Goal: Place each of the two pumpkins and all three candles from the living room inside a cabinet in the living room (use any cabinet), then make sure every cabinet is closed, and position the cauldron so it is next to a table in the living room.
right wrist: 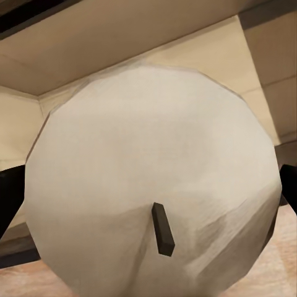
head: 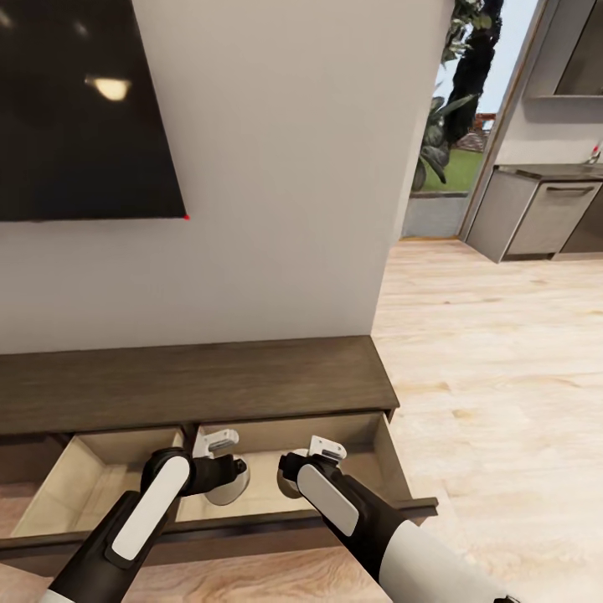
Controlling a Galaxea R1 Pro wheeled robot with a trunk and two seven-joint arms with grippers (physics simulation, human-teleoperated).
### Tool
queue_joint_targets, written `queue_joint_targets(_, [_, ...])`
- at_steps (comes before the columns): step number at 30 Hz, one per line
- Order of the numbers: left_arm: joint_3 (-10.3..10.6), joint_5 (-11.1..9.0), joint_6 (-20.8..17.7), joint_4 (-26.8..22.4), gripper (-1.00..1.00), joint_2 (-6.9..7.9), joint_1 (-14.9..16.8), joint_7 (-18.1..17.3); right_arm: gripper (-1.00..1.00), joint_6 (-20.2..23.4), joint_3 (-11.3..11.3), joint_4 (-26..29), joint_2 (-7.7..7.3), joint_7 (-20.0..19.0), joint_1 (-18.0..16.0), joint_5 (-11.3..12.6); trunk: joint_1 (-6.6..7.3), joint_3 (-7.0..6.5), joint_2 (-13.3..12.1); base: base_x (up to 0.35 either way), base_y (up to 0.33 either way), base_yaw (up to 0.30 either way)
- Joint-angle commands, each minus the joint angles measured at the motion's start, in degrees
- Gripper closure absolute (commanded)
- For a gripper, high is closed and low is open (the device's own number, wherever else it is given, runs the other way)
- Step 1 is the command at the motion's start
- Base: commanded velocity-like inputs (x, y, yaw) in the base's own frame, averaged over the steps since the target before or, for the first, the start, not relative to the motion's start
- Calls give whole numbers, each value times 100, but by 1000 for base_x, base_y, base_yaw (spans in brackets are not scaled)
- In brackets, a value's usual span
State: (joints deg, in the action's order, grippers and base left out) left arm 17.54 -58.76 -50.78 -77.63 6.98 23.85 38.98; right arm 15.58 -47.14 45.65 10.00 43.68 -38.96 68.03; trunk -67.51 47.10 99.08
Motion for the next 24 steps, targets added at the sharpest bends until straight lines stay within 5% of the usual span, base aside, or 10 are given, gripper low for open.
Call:
queue_joint_targets(1, [13,-47,-2,-8,100,5,5,57,100,24,-10,5,0,45,-7,9,-22,23,44,0,0,0])
queue_joint_targets(9, [13,-48,-1,-20,100,5,5,57,100,24,-10,5,0,45,-7,13,-198,167,365,0,0,0])
queue_joint_targets(24, [-21,-50,-2,-25,100,5,5,48,100,24,-14,5,0,45,-7,13,-198,167,365,74,4,0])
